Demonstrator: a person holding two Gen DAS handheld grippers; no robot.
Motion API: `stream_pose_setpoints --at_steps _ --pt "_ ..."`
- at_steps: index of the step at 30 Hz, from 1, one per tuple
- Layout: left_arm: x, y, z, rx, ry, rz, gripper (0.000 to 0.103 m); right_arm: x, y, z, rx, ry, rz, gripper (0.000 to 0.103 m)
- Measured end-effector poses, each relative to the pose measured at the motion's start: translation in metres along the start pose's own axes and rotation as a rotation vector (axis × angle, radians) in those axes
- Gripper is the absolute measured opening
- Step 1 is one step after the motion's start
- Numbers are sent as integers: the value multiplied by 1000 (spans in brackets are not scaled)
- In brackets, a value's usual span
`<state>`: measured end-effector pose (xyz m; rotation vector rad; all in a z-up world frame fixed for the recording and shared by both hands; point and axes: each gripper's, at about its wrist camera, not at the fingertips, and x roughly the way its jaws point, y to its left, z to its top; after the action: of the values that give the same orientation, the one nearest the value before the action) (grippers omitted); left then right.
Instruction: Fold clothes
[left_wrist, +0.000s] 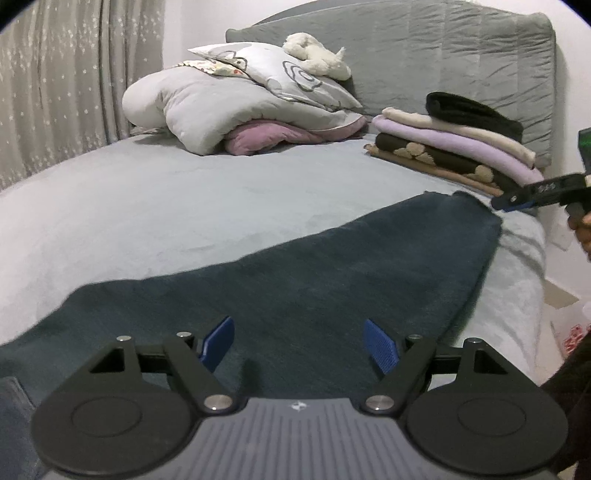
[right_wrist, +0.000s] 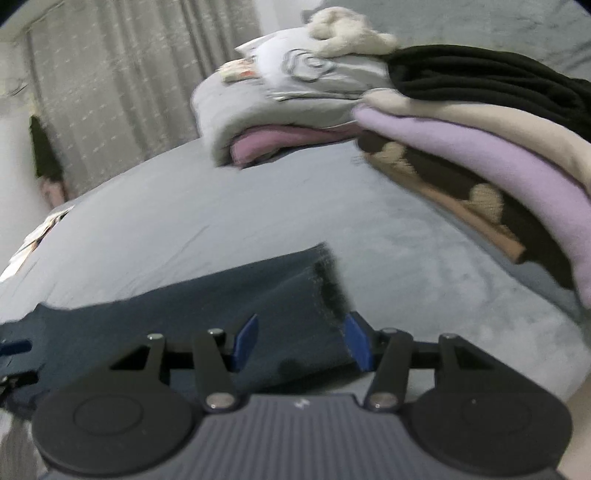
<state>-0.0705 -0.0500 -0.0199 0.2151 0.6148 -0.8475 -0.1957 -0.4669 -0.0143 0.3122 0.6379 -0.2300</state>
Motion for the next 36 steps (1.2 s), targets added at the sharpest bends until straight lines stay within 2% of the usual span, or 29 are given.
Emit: stream_pose_setpoints --at_steps 1,4,6,8,10,12,14,18,21,24,27,30,33,36 --pt "1 -2 -2 -2 10 -12 69 3 3 -1 -6 6 -5 50" --pt "8 -5 -12 -20 68 -23 63 5 14 -3 -36 2 -22 50" --pt "10 -5 -21 -55 57 -24 61 4 20 -4 -54 -8 -38 51" --pt "7 -7 -22 -41 46 -31 60 4 30 -3 -81 -25 -54 55" --pt "3 -8 -23 -34 43 -66 60 4 37 -2 -103 -43 -59 58" --pt "-5 -10 -20 -1 55 -138 61 5 51 -1 -147 -62 -58 63" --pt "-11 -15 -16 43 34 -138 61 8 65 -2 -180 -72 -42 75" --pt "-17 -17 -3 39 -49 -146 61 17 101 -5 -238 -79 25 76" --pt "-8 -16 8 36 -65 -147 61 27 132 -4 -274 -81 84 76" --pt "8 -16 13 24 -40 -156 61 37 159 -4 -320 -78 140 76" --pt "24 -22 8 38 6 -200 61 57 199 -8 -442 -59 213 79" --pt "32 -30 2 74 18 -241 61 77 218 -10 -528 -25 212 83" --pt "39 -38 -5 90 47 -282 62 90 223 -14 -556 13 215 84" --pt "35 -52 -19 208 28 -246 64 98 211 -18 -579 27 185 91"
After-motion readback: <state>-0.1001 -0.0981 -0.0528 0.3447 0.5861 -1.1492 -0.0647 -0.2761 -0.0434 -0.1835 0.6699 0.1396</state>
